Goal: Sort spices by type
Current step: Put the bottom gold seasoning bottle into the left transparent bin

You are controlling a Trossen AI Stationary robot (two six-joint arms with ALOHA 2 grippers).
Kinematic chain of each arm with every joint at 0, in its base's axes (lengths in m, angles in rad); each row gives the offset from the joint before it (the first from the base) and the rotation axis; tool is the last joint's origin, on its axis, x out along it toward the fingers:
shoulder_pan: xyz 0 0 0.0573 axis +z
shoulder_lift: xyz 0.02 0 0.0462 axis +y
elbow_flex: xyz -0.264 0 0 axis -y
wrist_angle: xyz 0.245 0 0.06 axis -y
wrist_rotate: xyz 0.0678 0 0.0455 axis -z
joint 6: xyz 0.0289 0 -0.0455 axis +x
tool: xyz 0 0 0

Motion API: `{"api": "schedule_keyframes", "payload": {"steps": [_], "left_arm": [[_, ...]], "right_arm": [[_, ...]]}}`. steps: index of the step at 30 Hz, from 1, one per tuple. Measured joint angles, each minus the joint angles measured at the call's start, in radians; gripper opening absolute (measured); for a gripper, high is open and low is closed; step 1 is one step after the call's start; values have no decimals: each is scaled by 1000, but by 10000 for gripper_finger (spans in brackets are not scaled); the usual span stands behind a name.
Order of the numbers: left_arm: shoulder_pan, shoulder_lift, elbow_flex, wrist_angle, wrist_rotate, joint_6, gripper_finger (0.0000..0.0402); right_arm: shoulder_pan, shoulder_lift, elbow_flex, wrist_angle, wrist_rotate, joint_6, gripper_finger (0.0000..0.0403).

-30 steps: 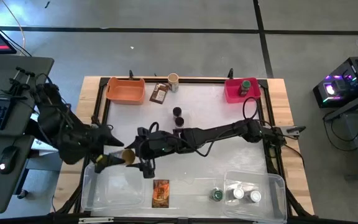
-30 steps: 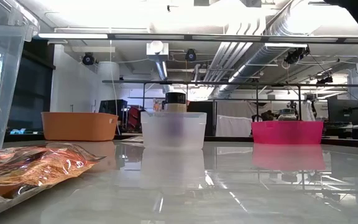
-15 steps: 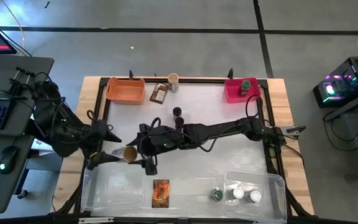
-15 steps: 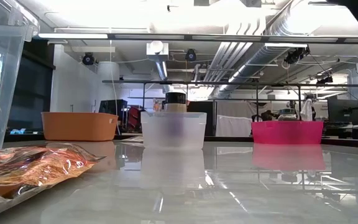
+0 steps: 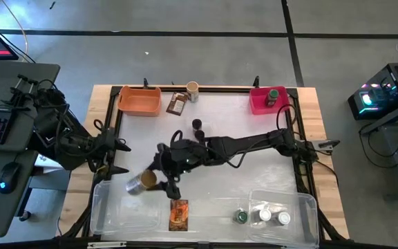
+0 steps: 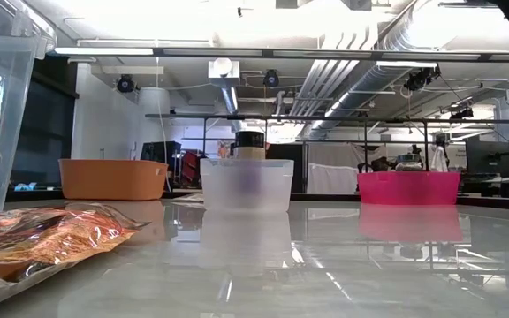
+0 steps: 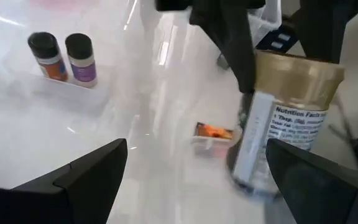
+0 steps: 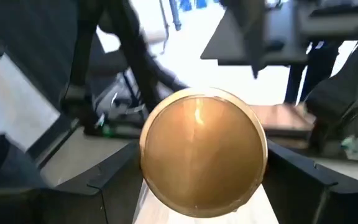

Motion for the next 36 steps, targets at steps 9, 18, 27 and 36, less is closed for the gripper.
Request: {"api": "schedule_keyframes", "payload": {"steps": [9,18,27,36], "left_arm": [[0,28,0,-4,-22,5,372],[0,69,0,-5,-20,6,372],[0,119,0,-4,-58,6,372],[24,199,0,-5,-89,111,372]], "right_arm": [[26,5,-31,-25,52,-27,275],[17,-30,-8,-116,112,-62,275],[-4,-107,-10,-287,231,-109,275],[-29,-107,-26,-447,253,-19,275]]}}
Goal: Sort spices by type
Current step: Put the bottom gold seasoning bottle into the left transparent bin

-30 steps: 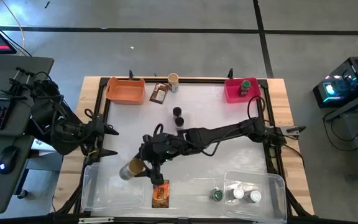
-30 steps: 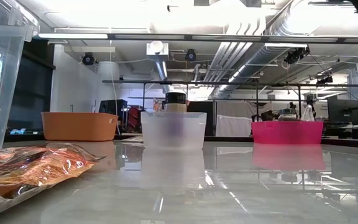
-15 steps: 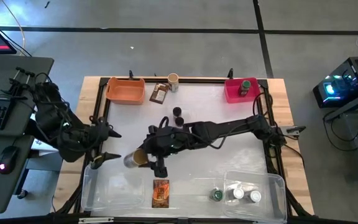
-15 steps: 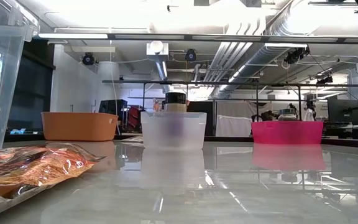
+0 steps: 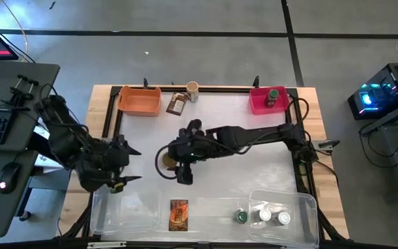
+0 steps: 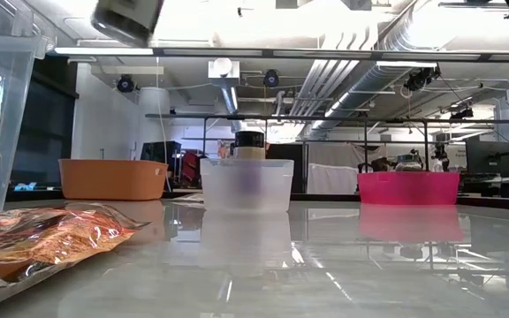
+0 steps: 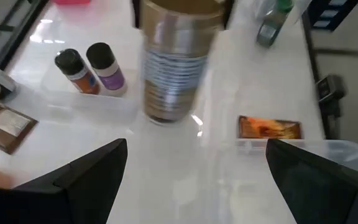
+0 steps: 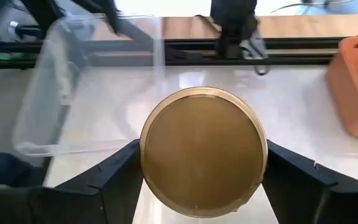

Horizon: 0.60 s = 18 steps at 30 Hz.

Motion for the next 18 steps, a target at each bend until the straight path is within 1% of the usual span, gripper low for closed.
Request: {"api": "schedule_keyframes", "payload": {"steps": [3,5,8,12,14,18], "left_arm": [[23,21,0,0,15,-1,372],[35,29,0,-1,28,0,372],[48,33,0,0,39,0,372],[62,32,0,0,39,0,372],[64,32,0,0,38,-1,372],[64,32,0,0,38,0,372]], "right_arm": [[-9,5,-56,-31,-28,84,275],[-21,14,-118,-46,-39,138,275],[-37,21,-241,-3,-49,225,275],[-51,17,-345,16,-77,336,275],[-53,17,-379,16,-83,359,275],[-48,15,-384,18,-96,381,275]]}}
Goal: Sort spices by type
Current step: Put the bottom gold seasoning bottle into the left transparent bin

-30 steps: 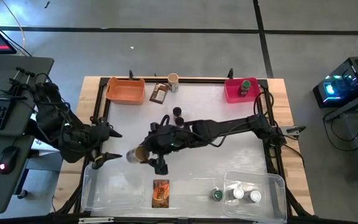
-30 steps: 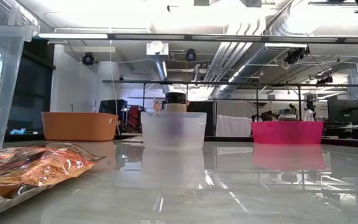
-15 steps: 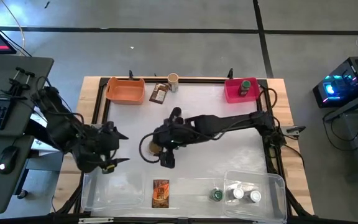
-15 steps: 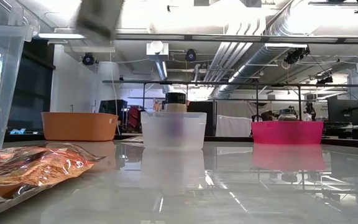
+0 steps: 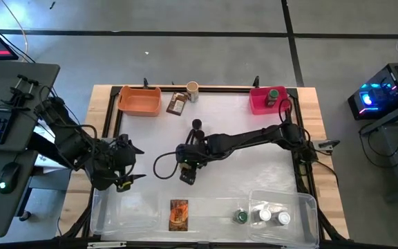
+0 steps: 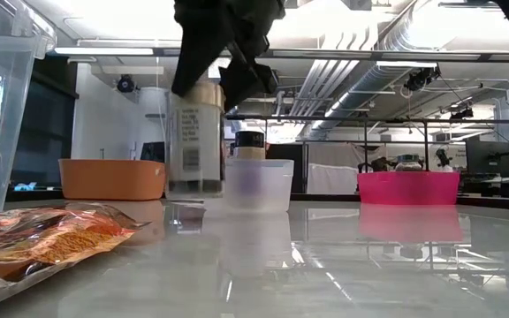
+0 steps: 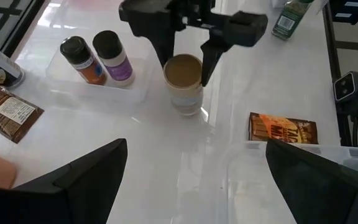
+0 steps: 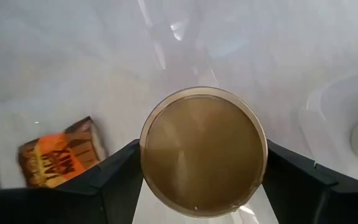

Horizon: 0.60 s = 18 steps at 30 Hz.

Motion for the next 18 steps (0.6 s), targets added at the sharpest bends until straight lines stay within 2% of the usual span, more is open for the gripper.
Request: {"api": "schedule_keyframes", "payload": {"steps": [5,12,18], "left_arm": [[0,0,0,0,-1,1,372],[0,0,0,0,-23,2,372],[0,0,0,0,-24,2,372]], "right_arm": [[3,0,0,-2,-33,31,278],[7,1,1,11,-27,61,337],[8,5,9,50,-14,16,343]]}}
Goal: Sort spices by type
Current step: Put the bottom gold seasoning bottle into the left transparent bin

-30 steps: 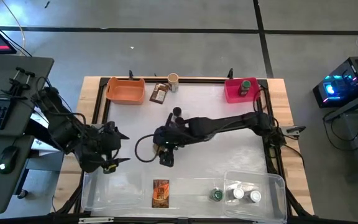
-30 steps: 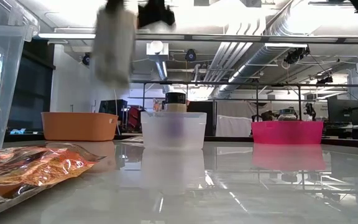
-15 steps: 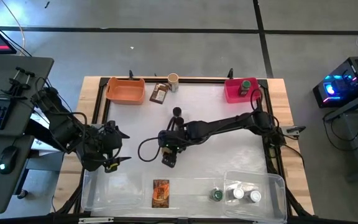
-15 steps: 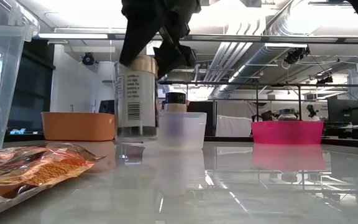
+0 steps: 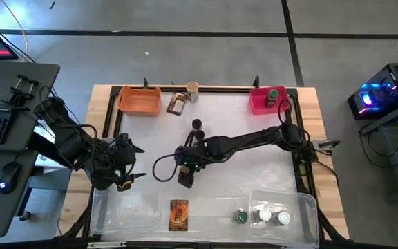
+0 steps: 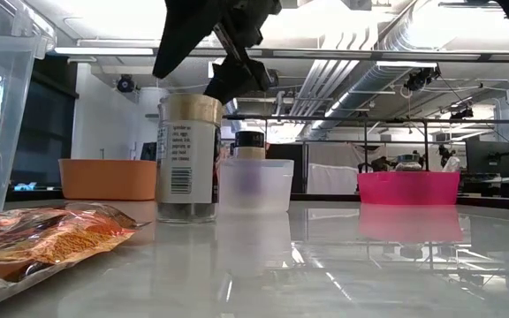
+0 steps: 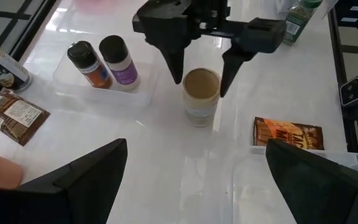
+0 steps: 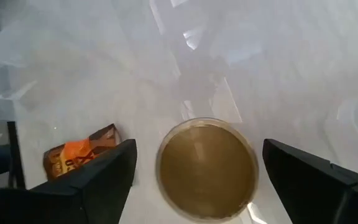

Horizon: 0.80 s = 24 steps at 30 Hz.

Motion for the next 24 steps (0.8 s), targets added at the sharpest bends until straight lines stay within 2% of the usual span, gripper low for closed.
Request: {"api": "schedule_keyframes", "payload": {"steps": [3,8,10,12,15,18,21,24], "left_arm": [[4,0,0,0,-2,0,372],[87,12,0,50,15,72,372],[163,26,0,112,72,119,372],[253,57,0,178,175,159,372],[393,128,0,292,323,181,372],[508,215,5,359,480,134,372],[564,303,10,339,560,101,372],[579,374,10,327,589,76,372]], "right_arm": [[-12,-7,61,-56,11,-5,344],[-27,-51,232,-161,132,-54,345],[-27,-59,319,-228,184,-63,345],[-25,-60,399,-279,232,-67,345],[-14,-145,337,-252,294,-50,346],[-11,-222,285,-283,348,16,346],[2,-266,272,-344,405,95,346],[23,-295,271,-381,483,127,346]]}}
